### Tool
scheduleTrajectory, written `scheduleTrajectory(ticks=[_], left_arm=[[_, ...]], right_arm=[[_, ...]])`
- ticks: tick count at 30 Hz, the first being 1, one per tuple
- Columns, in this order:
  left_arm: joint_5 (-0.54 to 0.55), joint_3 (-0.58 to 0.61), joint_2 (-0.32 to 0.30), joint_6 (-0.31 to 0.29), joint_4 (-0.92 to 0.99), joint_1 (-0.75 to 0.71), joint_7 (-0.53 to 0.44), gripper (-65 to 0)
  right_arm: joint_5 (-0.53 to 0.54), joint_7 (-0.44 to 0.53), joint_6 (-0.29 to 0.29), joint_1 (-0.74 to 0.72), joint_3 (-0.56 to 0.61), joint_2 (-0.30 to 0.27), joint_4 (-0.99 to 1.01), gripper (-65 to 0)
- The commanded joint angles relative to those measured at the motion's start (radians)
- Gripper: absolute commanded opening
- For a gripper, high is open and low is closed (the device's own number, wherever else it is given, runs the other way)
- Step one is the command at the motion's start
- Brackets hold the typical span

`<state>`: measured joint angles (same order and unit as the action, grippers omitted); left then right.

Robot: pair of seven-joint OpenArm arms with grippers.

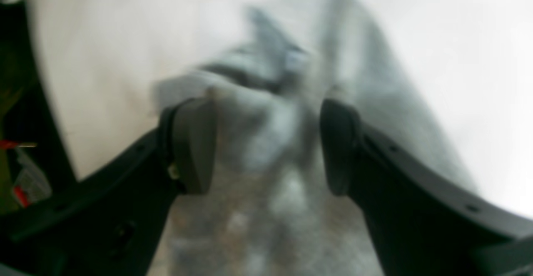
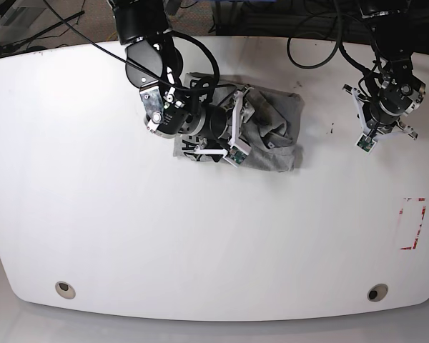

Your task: Fold the T-shirt properly

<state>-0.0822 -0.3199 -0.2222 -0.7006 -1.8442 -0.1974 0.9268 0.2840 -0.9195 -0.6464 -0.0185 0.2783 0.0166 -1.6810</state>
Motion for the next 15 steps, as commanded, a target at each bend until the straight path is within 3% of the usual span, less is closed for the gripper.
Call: scheduleTrajectory(ticks=[1,9,15], left_arm=[[0.0,-0.003,-0.012,0.002,-0.015,0.008,-0.012,-64.4],[0.0,-0.002,-0.012,0.002,-0.015,0.009,-0.012,-64.4],[0.0,-0.002,-0.012,0.002,-0.015,0.009,-0.012,-64.4]], right_arm=[[0.024,0.035,-0.003,-0.024,0.005,0.012,-0.017,-27.1],[0.036,0.035,-0.006,-0.01,0.017,0.012,-0.003,-27.1],[0.034,0.035,-0.002,0.019,0.092,0.012,-0.049,-27.1]])
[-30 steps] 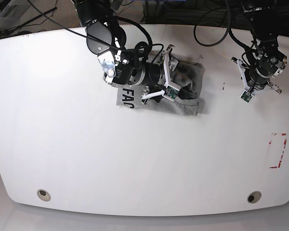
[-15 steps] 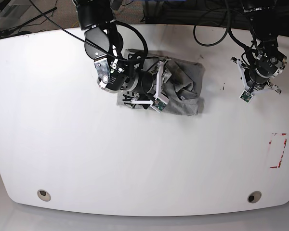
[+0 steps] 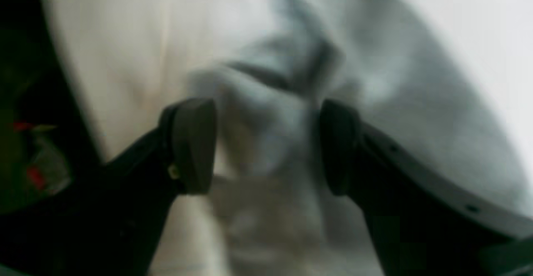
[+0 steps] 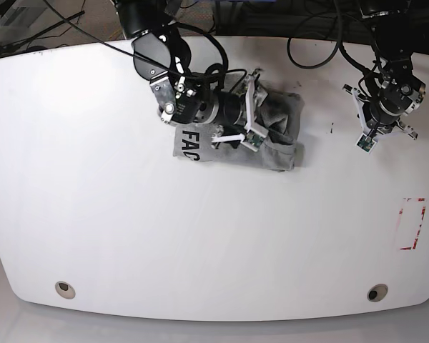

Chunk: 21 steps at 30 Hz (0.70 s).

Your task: Fold the T-shirt properly

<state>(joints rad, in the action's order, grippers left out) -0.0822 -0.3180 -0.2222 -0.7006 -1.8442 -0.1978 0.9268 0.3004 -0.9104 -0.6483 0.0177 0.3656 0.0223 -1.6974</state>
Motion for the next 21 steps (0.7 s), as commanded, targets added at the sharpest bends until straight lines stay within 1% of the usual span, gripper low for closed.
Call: scheduleTrajectory(ticks=[1,12,14,18,19,21], left_arm=[[0.0,-0.003,-0.012,0.002,-0.015,0.01,-0.012,-64.4],[0.0,-0.003,-0.012,0.002,-0.013,0.01,-0.012,-64.4],[0.0,-0.003,-0.012,0.002,-0.013,0.011,-0.012,-64.4],[0.0,-0.003,-0.012,0.002,-0.013,0.011,-0.012,-64.4],[0.0,-0.003,-0.012,0.002,-0.013,0.011,-0.012,-64.4],[0.0,-0.003,-0.012,0.002,-0.013,0.011,-0.012,-64.4]], right_arm=[[0.018,0.026,0.0,-0.015,0.01,0.006,-0.036,-27.1],[0.009,0.027,0.003,0.005,0.039,0.006,-0.036,-27.3],[0.009,0.027,0.003,0.005,0.052,0.003,-0.036,-28.9],[0.009,0.03,0.005,0.005,0.051,-0.006,-0.022,-44.5],[0.009,0.032,0.005,0.001,0.051,-0.006,-0.007,-50.1],[0.007,0.032,0.005,-0.003,0.051,-0.006,0.01,-57.4]])
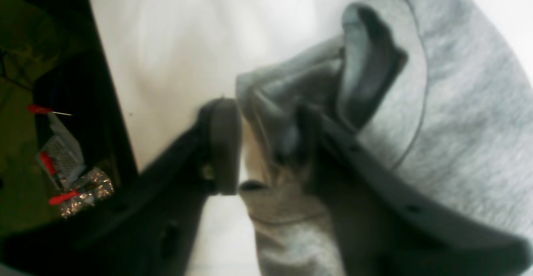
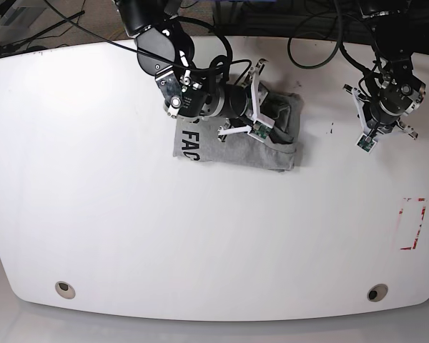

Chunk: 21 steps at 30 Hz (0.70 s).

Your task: Fold the T-shirt properly

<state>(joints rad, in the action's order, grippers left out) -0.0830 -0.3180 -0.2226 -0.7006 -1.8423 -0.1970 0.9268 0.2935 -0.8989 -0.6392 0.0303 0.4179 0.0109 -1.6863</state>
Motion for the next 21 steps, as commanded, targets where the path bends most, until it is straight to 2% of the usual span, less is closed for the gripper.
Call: scheduleTrajectory(ticks=[1,3,7,14,21], left_arm=[[0.001,-0.003,-0.011,0.002,-0.015,0.011,-0.012,-64.4],[0.001,-0.003,-0.011,0.002,-0.015,0.012,-0.012,-64.4],[0.001,-0.003,-0.011,0.002,-0.015,0.012,-0.012,-64.4],[0.001,-0.003,-0.011,0.002,-0.015,0.011,-0.012,-64.4],[0.001,-0.003,-0.011,0.002,-0.015,0.009,-0.012,-64.4]], right_arm=[[0.014,0.021,-0.004,-0.016,-0.001,0.005,0.002,-60.7],[0.016,0.021,-0.004,-0.014,0.002,0.005,-0.011,-64.4],[0.026,0.016,-0.004,0.0,0.006,0.007,-0.067,-65.0],[0.023,0.016,-0.004,0.004,0.144,0.014,-0.131,-65.0],[0.016,0.016,-0.004,-0.046,0.174,0.097,-0.028,-65.0]])
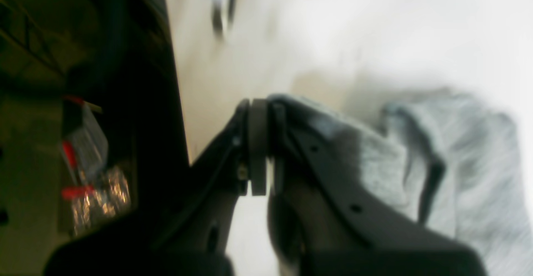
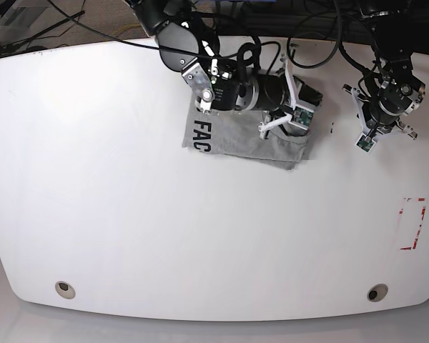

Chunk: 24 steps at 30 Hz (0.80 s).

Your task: Fold the T-shirt properly

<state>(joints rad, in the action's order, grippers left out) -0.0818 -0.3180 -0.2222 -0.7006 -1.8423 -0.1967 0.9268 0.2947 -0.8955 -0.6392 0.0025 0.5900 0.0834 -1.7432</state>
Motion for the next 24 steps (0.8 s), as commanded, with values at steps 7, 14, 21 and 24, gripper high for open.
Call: scheduleTrajectory(ticks=[7,14,21,24], left_arm=[[0.0,-0.003,-0.012,0.002,-0.017,0.007,-0.012,-64.4],[0.0,-0.002,-0.012,0.002,-0.027,0.015,-0.012,-64.4],[0.0,-0.002,-0.006,0.002,-0.099,0.073,-0.012,-64.4],[0.0,0.001,-0.003,0.002,-0.113,0.101,-0.012,-64.4]], right_arm=[[0.014,0.019,-0.004,-0.088,0.002,0.04,0.196,-38.0],[0.025,0.017,-0.004,-0.054,-0.002,-0.009,0.056,-21.7],[0.027,0.017,-0.014,0.003,-0.064,-0.09,-0.151,-22.8],[0.074,0.017,-0.014,0.018,-0.156,-0.096,-0.165,-22.8]])
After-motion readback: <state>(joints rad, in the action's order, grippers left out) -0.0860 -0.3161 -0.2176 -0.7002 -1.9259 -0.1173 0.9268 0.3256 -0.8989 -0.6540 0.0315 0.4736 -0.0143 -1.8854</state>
